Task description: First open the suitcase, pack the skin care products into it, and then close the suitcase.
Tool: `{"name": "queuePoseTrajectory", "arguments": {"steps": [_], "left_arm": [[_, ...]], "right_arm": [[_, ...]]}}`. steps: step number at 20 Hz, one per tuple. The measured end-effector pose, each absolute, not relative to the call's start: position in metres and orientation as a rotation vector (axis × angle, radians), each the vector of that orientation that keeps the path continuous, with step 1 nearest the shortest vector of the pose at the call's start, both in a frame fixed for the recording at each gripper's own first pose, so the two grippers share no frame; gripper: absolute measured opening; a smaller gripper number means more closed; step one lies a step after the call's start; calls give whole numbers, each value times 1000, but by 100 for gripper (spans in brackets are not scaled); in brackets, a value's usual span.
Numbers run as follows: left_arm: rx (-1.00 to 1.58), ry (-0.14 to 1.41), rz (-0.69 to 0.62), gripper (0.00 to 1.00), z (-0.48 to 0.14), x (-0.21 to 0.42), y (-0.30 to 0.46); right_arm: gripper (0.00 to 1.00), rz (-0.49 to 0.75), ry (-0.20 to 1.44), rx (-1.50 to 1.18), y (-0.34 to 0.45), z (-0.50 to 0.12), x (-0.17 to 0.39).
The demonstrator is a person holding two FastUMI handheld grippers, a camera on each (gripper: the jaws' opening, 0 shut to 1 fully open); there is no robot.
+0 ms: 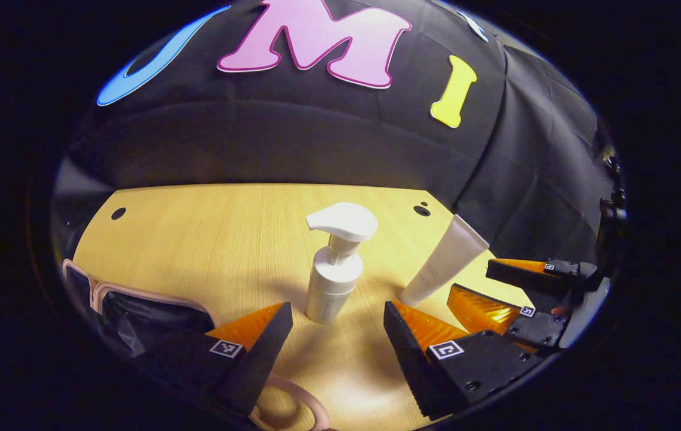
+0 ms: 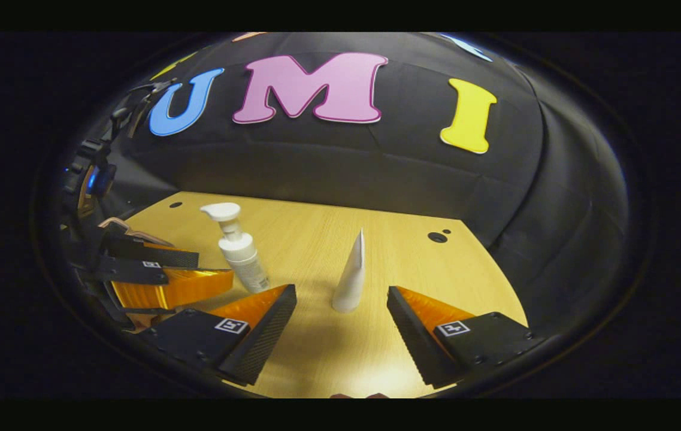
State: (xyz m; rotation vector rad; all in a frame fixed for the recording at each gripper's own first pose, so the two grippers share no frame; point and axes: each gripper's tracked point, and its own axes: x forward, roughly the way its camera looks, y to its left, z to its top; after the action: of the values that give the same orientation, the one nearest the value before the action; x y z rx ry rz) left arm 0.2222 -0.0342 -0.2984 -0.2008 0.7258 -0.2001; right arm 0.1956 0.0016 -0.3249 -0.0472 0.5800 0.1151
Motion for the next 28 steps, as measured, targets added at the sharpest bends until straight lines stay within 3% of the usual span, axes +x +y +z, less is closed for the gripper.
{"name": "queuePoseTrajectory", "arguments": {"steps": [9,10,11,12,13,14,17,18,19,21,24,28], "left_arm": [[-129,758,-224,97,-364,281,-51],[-100,771,-213,86,-381,293,-52],[-91,786,-229,73,-369,286,-52],[-103,815,-269,61,-366,279,-56],[-108,827,-299,59,-357,268,-56],[-103,826,-317,58,-347,261,-54],[-121,850,-424,57,-305,221,-54],[-133,863,-475,57,-289,203,-53],[-136,893,-510,57,-279,180,-47],[-119,964,-534,57,-263,140,-23],[-75,1125,-509,57,-259,80,30],[-12,1304,-364,57,-282,24,114]], "right_arm": [[97,104,652,-1,2,-396,250],[97,105,672,8,3,-405,250],[89,89,697,-2,0,-413,251],[66,77,683,21,1,-411,255],[43,80,701,54,3,-410,256],[40,92,726,87,5,-407,251],[40,96,703,92,2,-376,233],[34,97,682,101,3,-360,222],[40,113,672,121,8,-344,210],[39,136,654,122,21,-320,186],[39,161,634,153,44,-287,149],[39,202,652,204,89,-276,102]]}}
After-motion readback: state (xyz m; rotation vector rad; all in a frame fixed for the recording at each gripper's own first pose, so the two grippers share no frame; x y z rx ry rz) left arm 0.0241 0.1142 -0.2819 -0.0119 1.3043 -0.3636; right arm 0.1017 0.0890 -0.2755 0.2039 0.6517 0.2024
